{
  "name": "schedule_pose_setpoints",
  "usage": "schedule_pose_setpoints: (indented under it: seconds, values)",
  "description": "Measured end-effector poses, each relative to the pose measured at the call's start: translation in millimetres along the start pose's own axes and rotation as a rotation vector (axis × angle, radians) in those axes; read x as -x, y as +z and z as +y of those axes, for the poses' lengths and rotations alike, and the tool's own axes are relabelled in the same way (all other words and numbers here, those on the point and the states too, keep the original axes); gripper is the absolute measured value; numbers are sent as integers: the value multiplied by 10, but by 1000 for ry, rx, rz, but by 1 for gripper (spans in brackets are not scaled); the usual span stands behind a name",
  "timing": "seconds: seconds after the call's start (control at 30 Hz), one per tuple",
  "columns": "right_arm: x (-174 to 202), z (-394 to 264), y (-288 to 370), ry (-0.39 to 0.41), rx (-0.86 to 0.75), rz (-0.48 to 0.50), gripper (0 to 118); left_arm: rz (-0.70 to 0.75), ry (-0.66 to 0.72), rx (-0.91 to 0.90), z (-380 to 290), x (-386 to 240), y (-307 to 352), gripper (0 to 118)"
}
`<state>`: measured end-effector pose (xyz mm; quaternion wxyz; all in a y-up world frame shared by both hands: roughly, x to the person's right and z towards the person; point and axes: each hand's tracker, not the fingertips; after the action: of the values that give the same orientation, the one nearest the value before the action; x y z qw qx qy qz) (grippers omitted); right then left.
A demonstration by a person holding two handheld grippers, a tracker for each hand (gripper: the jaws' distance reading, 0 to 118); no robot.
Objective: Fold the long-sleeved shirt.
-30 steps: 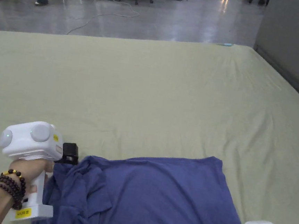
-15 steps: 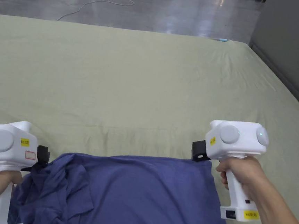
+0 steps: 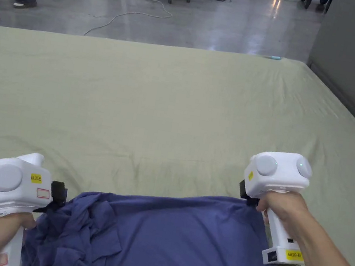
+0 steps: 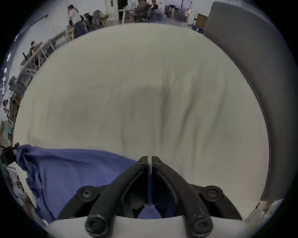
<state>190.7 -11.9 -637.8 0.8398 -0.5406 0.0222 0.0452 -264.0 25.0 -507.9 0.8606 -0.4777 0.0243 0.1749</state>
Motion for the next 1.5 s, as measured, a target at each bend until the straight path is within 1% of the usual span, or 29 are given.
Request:
schedule_pose_setpoints:
  seconds: [0.03,0.1,0.2,0.23,0.4,0.5,0.6,0.67,0.73,0.83,0.87,0.9,0.93,0.97,1.0,1.03,1.07,1.1,1.13,1.2,1.23,1.27,1.3,1.33,1.37,1.4,1.43,1.47,1.5]
  values:
    - [-15,-68,123,-10,-34,-2,0,-3,-12,-9,-23,-14,70,6]
    - [-62,-193,374,-10,-82,38,0,-7,-34,-31,-94,-62,272,6]
    - [-101,-463,806,1,-180,44,0,-44,-76,-71,-271,-68,637,6]
    - [-114,-569,952,-16,-209,41,0,-50,-90,-80,-344,-73,761,6]
    - [-151,-1358,1645,-39,-308,56,0,-73,-134,-119,-876,57,1374,6]
    - [-145,-1955,1916,-65,-327,54,0,-79,-157,-94,-1229,197,1562,6]
    - [-164,-2418,1850,-86,-289,35,0,-94,-141,13,-1543,334,1529,6]
    - [-117,-2652,1630,-53,-182,0,0,-91,-145,86,-1719,392,1393,6]
    - [-87,-2806,1351,-36,-76,13,0,-70,-160,153,-1853,438,1226,6]
    - [-31,-2941,1075,28,-6,-57,0,-55,-152,171,-1963,485,1061,6]
    - [-27,-2970,1021,39,14,-73,0,-58,-144,172,-1982,507,1029,6]
    - [-32,-2983,976,32,12,-60,1,-59,-133,174,-1976,544,971,7]
    - [-42,-2989,984,25,8,-53,10,-59,-117,173,-1976,563,965,14]
    - [-44,-2994,1040,18,-10,-53,40,-76,-88,146,-1973,589,997,40]
    - [-52,-2995,1158,10,-57,-75,76,-81,-77,111,-1971,603,1054,76]
    - [-61,-2999,1253,-1,-90,-82,107,-82,-92,71,-1975,579,1154,111]
    - [-66,-2994,1359,-17,-115,-77,118,-73,-125,26,-1982,564,1240,116]
    - [-59,-2989,1487,-10,-138,-69,118,-66,-145,-16,-1989,540,1339,113]
    - [-43,-3001,1634,-2,-186,-49,118,-68,-163,-84,-1978,529,1482,114]
    - [52,-2943,1796,19,-240,-32,118,-47,-202,-126,-1968,430,1676,115]
    - [110,-2900,1829,23,-225,-31,118,-24,-212,-128,-1948,382,1713,116]
    - [170,-2881,1865,36,-218,-25,111,2,-227,-116,-1926,332,1734,115]
    - [235,-2855,1885,46,-221,-10,94,15,-232,-122,-1994,249,1744,109]
    - [293,-2842,1891,51,-238,2,57,-10,-246,-153,-2023,237,1771,87]
    - [356,-2823,1869,58,-241,4,0,-29,-264,-179,-2041,214,1773,12]
    - [417,-2838,1806,42,-237,21,0,-35,-239,-209,-2042,222,1763,0]
    - [455,-2848,1802,76,-227,37,0,-59,-222,-145,-2003,320,1693,0]
    - [490,-2871,1804,96,-216,94,0,-93,-201,-112,-1987,349,1704,0]
    - [526,-2886,1828,93,-226,121,0,-120,-173,-103,-1969,400,1731,0]
